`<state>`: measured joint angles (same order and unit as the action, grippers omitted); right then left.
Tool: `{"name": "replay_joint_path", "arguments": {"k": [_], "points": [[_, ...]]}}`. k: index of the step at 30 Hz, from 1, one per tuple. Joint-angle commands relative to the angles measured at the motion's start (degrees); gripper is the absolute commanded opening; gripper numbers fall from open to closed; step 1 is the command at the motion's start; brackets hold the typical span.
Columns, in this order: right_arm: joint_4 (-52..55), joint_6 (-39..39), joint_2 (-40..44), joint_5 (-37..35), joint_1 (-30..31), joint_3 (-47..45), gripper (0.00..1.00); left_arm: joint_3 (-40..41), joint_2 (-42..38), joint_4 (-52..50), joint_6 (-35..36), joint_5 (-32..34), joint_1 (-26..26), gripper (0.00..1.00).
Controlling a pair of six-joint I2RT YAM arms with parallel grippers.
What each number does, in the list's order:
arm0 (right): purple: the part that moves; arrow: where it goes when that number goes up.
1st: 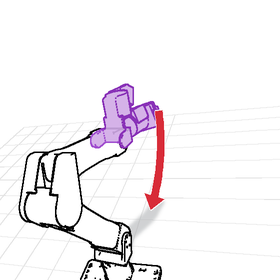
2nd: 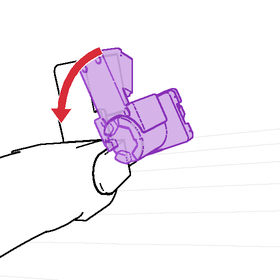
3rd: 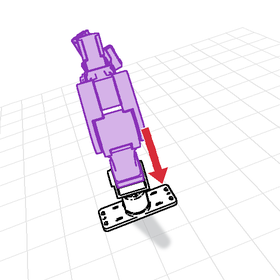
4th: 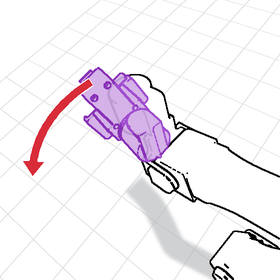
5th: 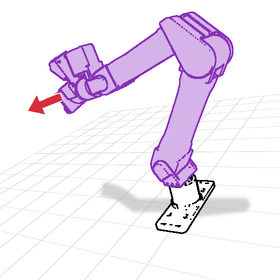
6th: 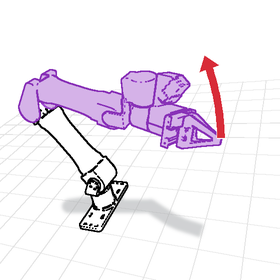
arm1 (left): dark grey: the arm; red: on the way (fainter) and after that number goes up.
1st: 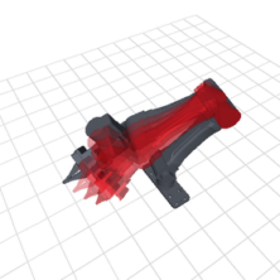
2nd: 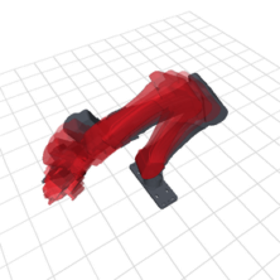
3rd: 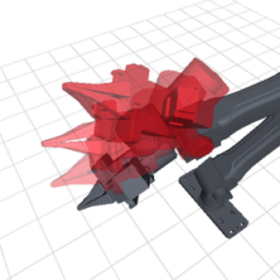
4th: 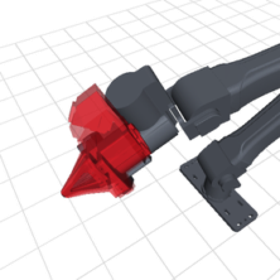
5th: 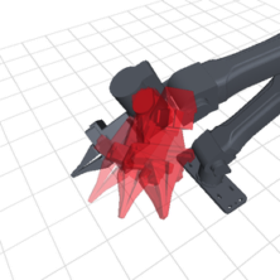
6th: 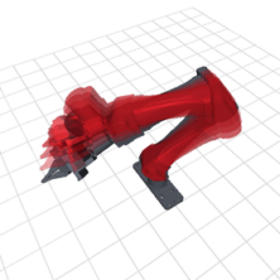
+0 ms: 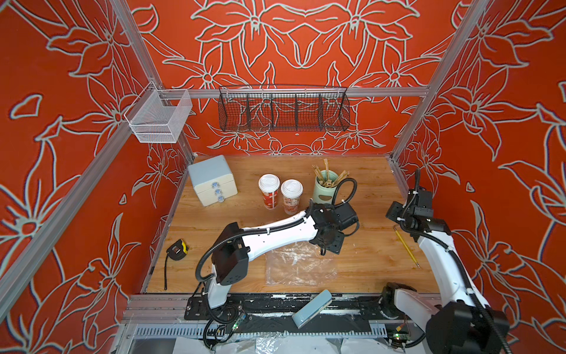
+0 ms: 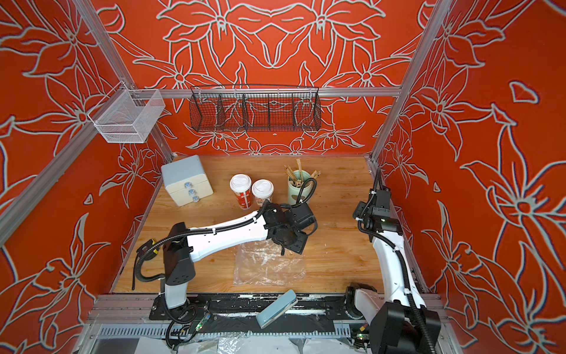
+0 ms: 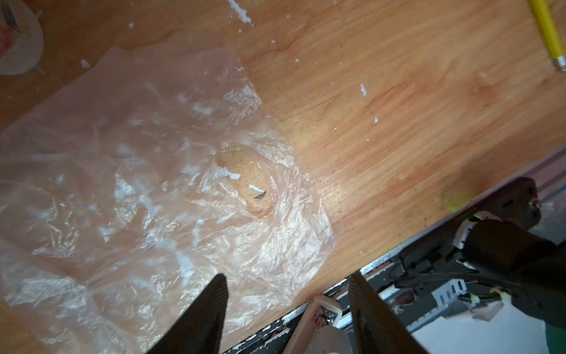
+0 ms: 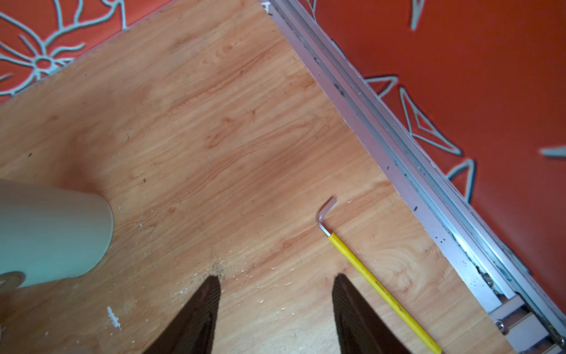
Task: Pack milk tea into plastic carrier bags
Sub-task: Adjust the plastic carrier bag at the center of the board.
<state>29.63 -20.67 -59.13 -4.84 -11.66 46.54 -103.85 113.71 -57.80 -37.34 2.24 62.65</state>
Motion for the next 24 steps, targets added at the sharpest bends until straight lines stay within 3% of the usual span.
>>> {"name": "replay_joint_path", "arguments": {"k": [1, 10, 24], "points": [[-2.0, -2.6, 0.4, 1.8, -0.5, -1.0, 0.61, -3.1, 3.2, -2.9, -5.1, 0.5, 0.3, 0.64], [-2.9, -2.6, 2.6, 2.3, -0.8, -1.5, 0.61, -15.6, 17.3, -10.2, -9.3, 1.8, 0.5, 0.63], [-3.4, -3.1, 6.6, 3.3, -1.1, -3.8, 0.6, -29.0, 28.3, -19.1, -9.2, 4.4, 0.0, 0.64]]}}
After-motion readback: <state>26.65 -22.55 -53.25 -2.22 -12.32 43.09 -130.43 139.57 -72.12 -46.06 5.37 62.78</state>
